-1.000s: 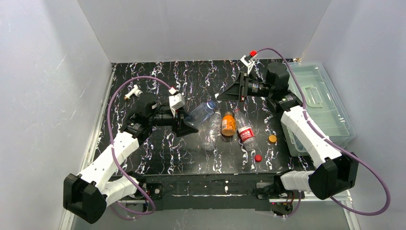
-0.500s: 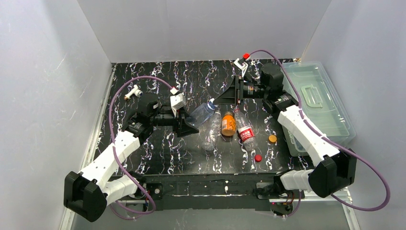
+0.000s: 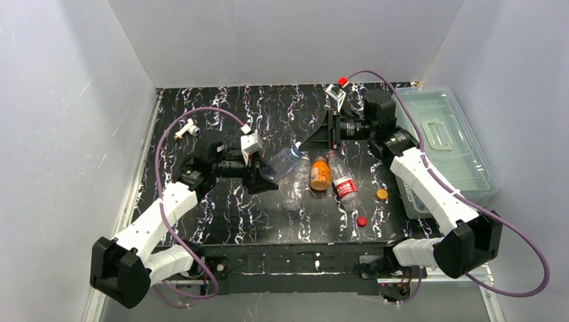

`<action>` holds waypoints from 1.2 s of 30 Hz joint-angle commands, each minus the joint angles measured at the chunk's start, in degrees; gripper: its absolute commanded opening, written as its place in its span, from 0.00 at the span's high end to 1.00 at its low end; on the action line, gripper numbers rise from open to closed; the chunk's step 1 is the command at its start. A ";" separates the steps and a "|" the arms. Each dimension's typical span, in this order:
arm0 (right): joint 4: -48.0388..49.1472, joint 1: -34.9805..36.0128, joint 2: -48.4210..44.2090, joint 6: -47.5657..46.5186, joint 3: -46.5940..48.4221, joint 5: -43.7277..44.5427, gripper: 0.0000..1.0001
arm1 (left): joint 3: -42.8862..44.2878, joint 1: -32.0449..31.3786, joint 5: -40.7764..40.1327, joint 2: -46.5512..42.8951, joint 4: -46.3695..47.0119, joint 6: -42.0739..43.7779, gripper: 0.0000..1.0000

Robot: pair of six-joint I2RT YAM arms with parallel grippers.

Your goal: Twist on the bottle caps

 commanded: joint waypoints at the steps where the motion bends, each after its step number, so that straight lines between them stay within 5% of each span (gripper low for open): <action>1: -4.98 3.13 -1.42 -3.83 2.29 -3.80 0.77 | 3.09 -0.33 -0.46 0.66 1.43 -0.18 1.00; 14: -18.02 4.65 -0.63 -14.34 7.72 -1.66 0.77 | 5.96 -0.32 -0.61 1.88 -5.11 0.24 1.00; 36: -18.26 7.02 -0.30 -16.17 8.73 -3.02 0.74 | 8.61 -0.33 0.72 4.50 -10.56 -0.33 1.00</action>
